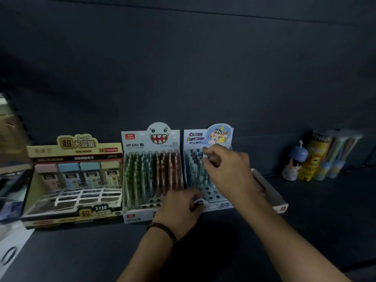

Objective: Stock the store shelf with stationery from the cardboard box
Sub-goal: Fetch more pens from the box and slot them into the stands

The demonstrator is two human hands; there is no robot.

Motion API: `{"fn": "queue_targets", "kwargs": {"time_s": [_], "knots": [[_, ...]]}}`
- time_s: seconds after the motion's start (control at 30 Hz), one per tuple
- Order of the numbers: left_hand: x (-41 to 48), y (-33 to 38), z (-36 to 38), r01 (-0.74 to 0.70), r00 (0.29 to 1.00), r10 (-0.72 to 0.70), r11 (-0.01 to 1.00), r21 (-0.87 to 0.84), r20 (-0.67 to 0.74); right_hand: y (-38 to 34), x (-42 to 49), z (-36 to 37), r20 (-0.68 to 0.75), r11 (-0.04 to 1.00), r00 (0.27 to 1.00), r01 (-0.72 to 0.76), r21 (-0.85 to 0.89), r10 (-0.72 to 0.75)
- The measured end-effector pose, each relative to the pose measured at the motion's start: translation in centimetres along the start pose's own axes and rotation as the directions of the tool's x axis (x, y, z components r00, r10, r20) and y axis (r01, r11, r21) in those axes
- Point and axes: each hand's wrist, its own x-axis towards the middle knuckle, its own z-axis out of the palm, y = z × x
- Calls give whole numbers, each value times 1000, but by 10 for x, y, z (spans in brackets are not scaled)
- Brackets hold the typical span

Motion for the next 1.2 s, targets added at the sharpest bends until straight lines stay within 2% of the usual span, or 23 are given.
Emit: {"fn": "queue_targets", "kwargs": {"time_s": [0.13, 0.27, 0.5, 0.63, 0.73, 0.8, 0.93, 1.03, 1.17, 1.2], "knots": [[-2, 0, 1, 9, 1000, -9, 1000, 15, 18, -7, -3, 2, 39, 994, 996, -77, -72, 80], [-3, 0, 1, 33, 999, -33, 999, -20, 26, -11, -9, 6, 198, 977, 964, -150, -150, 178], [-5, 3, -2, 48, 998, -45, 995, -91, 34, -18, -28, -15, 211, 963, 944, -227, -143, 254], [-13, 17, -2, -45, 998, 46, 999, -21, 41, -19, -70, -47, 172, 951, 941, -268, -153, 293], [-22, 38, 0, -110, 991, 106, 993, 47, 84, -8, -111, -84, 172, 914, 901, -372, -161, 397], [-31, 61, 7, -193, 973, 187, 981, 31, 136, 6, -144, -115, 153, 884, 875, -432, -179, 459], [-62, 145, 39, -347, 906, 339, 938, -12, 254, 39, -225, -189, 69, 791, 803, -561, -243, 591], [-95, 223, 89, -478, 814, 446, 879, -8, 373, 64, -303, -261, -20, 687, 725, -661, -302, 688], [-159, 336, 172, -599, 633, 531, 797, -78, 563, 86, -433, -371, -90, 483, 550, -791, -375, 830], [-180, 365, 195, -628, 578, 542, 773, -93, 610, 91, -470, -396, -105, 411, 485, -822, -395, 868]]}}
